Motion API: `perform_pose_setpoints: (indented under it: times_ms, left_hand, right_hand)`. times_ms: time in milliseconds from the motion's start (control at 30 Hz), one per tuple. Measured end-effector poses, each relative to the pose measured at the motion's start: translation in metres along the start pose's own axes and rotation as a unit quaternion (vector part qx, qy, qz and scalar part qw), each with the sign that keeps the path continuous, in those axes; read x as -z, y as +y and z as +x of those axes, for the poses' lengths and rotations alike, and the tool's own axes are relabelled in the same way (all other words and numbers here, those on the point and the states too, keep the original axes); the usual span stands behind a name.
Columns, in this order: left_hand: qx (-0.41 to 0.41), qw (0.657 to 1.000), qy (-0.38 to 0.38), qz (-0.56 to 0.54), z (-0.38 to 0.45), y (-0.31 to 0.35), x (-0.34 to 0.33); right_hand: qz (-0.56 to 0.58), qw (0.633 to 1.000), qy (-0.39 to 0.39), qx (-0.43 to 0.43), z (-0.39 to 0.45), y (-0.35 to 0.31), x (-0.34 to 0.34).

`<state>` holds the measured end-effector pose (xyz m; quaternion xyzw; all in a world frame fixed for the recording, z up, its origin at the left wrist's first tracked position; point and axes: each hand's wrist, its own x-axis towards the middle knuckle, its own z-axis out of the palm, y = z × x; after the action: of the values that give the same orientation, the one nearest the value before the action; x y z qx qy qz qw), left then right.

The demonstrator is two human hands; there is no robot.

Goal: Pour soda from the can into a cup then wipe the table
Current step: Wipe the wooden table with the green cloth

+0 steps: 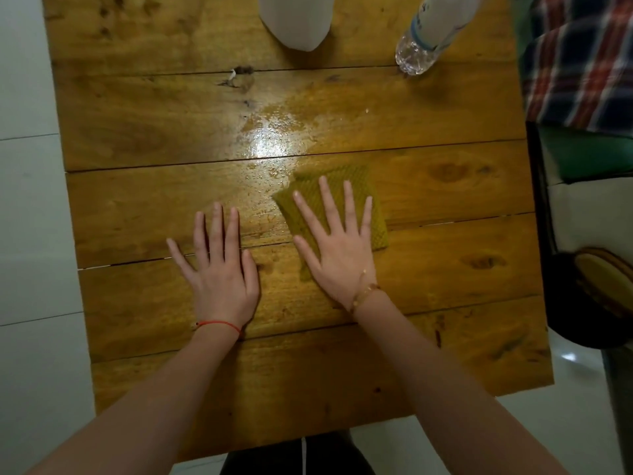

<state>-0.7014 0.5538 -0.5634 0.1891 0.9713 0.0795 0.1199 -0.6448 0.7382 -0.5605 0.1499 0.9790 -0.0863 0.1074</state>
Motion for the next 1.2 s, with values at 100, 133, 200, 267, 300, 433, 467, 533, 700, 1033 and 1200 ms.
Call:
perform_pose_setpoints:
  times_ms: [100,133,200,267,300,433,467,533,700,1033,1200]
  left_hand:
    - [0.001,1.0,0.0,0.001,0.0,0.0,0.001]
    - [0.001,1.0,0.001,0.0,0.0,0.0,0.001]
    - [-0.001,1.0,0.002,0.002,0.001,0.0,0.001]
    - [0.0,1.0,-0.001,0.006,0.0,0.0,0.001]
    - [0.0,1.0,-0.002,0.007,0.0,0.0,0.001]
    - [-0.001,1.0,-0.004,0.007,0.001,0.001,0.001]
    - [-0.001,1.0,-0.005,0.009,0.001,0.001,0.001]
    - [-0.001,1.0,-0.008,0.013,0.001,0.001,0.002]
    - [-0.002,1.0,-0.009,0.012,0.001,0.001,0.003]
    - [-0.001,0.999,-0.013,0.03,0.001,0.001,0.002]
    - [-0.005,1.0,-0.011,0.028,0.001,0.0,0.001]
  right_hand:
    - [-0.006,1.0,-0.013,0.008,-0.021,0.031,0.001]
    - [-0.005,1.0,-0.014,-0.013,-0.018,0.041,0.003]
    - [0.01,0.996,-0.007,-0.083,0.004,0.053,0.007]
    - [0.033,0.985,0.019,-0.167,0.038,0.049,0.012]
    - [0.04,0.978,0.03,-0.2,0.056,0.043,0.014]
    - [0.037,0.982,0.038,-0.183,0.093,0.002,0.015]
    - [0.029,0.989,0.036,-0.142,0.091,-0.008,0.013]
    - [0.013,0.998,0.026,-0.053,0.075,-0.02,0.01]
    - [-0.017,0.999,-0.012,0.027,0.019,0.016,0.008]
    - [0.044,0.981,0.035,-0.186,0.108,0.008,0.019]
    - [0.015,1.0,0.025,-0.009,0.086,-0.034,0.01]
